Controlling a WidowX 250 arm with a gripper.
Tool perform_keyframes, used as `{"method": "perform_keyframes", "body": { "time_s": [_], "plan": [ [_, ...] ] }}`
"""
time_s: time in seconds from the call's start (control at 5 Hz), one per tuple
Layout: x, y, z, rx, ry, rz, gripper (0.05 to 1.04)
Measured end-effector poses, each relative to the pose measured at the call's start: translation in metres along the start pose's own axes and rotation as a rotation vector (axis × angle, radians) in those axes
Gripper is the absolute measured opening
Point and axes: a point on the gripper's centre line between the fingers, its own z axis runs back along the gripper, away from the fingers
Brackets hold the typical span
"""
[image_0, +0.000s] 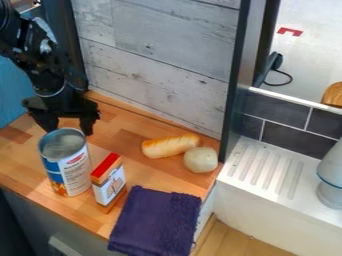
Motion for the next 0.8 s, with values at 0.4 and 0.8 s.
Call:
{"method": "perform_keyframes", "body": {
  "time_s": [0.4, 0.8],
  "plan": [
    [-0.012, -0.002, -0.001, 0.021, 0.034, -0.040, 1.000],
    [0.023, 0.002, 0.062, -0.066, -0.072, -0.021, 1.000]
  ]
}}
